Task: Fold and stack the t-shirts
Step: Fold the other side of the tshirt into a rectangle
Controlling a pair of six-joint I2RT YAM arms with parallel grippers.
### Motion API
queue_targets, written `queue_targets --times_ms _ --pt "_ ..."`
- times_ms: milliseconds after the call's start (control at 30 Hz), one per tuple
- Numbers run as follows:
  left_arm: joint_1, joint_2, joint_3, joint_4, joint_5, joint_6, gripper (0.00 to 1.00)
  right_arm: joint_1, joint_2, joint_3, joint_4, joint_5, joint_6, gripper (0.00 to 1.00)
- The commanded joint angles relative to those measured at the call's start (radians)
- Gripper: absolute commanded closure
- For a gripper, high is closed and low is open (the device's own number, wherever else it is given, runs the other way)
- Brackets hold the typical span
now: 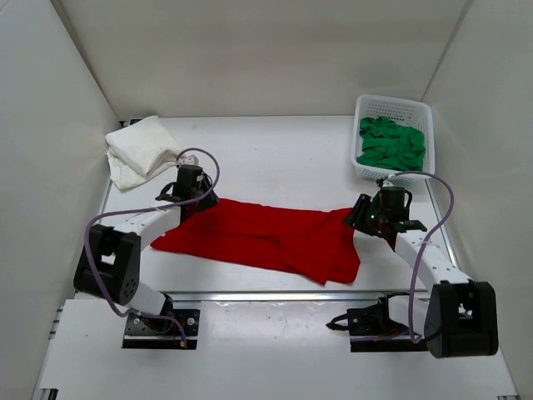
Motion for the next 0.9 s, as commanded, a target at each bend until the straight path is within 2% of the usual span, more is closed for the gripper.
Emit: queue_targets --times_ms 0,67,133,200,233,267,433,700,733,833,867 --pt "0.018 0.004 -0.032 0.055 0.052 -0.047 0.58 -0.023 0.064 -0.005 0.221 0.079 0.061 0.63" --pt "0.049 0.007 -0.070 0.088 0.055 -0.083 0.58 -0.040 0.120 -0.004 0.252 0.058 0.067 0.63" --pt "0.115 0.026 -0.093 0.150 0.145 -0.123 0.60 -0.054 0.165 -0.004 0.288 0.051 0.074 0.63" --pt "0.153 0.052 -0.099 0.158 0.155 -0.144 0.60 -0.054 0.209 0.001 0.300 0.012 0.084 0.65" --pt "0.165 0.065 -0.098 0.169 0.160 -0.147 0.61 -0.054 0.213 0.010 0.323 0.007 0.089 0.72" --pt "0.178 0.079 -0.107 0.181 0.160 -0.150 0.61 -0.080 0.229 0.015 0.332 -0.010 0.093 0.85" --pt "0.228 0.145 -0.107 0.223 0.210 -0.204 0.60 -0.101 0.272 0.064 0.347 -0.018 0.109 1.00" --pt "0.354 0.181 -0.131 0.261 0.250 -0.250 0.61 -0.177 0.283 0.047 0.346 0.018 0.144 0.98" --pt "0.368 0.182 -0.134 0.260 0.250 -0.252 0.60 -0.187 0.294 0.045 0.357 -0.002 0.158 0.96" --pt "0.366 0.174 -0.124 0.258 0.270 -0.270 0.61 -0.187 0.332 0.080 0.368 -0.059 0.163 0.77" --pt "0.360 0.152 -0.119 0.266 0.281 -0.278 0.60 -0.178 0.329 0.097 0.352 -0.061 0.155 0.75"
